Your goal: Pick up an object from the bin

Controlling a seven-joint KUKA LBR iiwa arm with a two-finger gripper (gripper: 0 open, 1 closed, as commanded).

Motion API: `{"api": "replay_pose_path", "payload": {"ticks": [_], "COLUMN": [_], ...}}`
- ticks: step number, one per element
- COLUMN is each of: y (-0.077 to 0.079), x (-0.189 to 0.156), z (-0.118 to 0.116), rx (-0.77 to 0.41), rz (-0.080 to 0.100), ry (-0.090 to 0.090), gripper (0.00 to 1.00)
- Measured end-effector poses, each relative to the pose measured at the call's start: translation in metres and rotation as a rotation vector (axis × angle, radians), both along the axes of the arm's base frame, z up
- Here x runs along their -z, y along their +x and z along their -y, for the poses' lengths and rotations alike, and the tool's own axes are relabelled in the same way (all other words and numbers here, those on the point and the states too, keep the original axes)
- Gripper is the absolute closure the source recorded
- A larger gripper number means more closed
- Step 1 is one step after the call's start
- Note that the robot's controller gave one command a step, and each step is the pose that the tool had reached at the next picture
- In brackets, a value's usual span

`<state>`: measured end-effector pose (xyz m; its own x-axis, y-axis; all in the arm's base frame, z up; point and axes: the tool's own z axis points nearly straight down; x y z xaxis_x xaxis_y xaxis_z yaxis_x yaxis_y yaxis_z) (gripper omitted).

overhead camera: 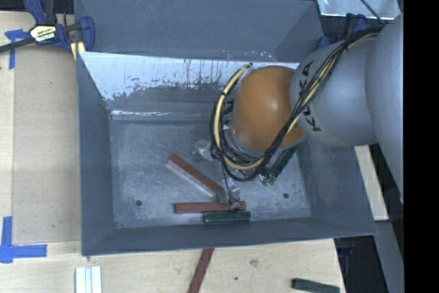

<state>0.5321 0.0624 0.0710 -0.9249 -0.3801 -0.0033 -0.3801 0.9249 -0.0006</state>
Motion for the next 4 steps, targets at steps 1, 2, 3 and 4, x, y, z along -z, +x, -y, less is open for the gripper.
{"api": "replay_pose_path", "payload": {"ticks": [1,2,3,4], "y": [0.000,0.003,0.003,0.008], "x": [0.000,-0.001,-0.001,-0.174], "z": [0.000,-0.084,-0.083,-0.116], "rx": [0.000,0.199,0.199,0.165], "rz": [0.000,0.002,0.002,0.004], "ry": [0.000,0.004,0.003,0.003], "gripper": [0.00,1.00,1.00,1.00]}}
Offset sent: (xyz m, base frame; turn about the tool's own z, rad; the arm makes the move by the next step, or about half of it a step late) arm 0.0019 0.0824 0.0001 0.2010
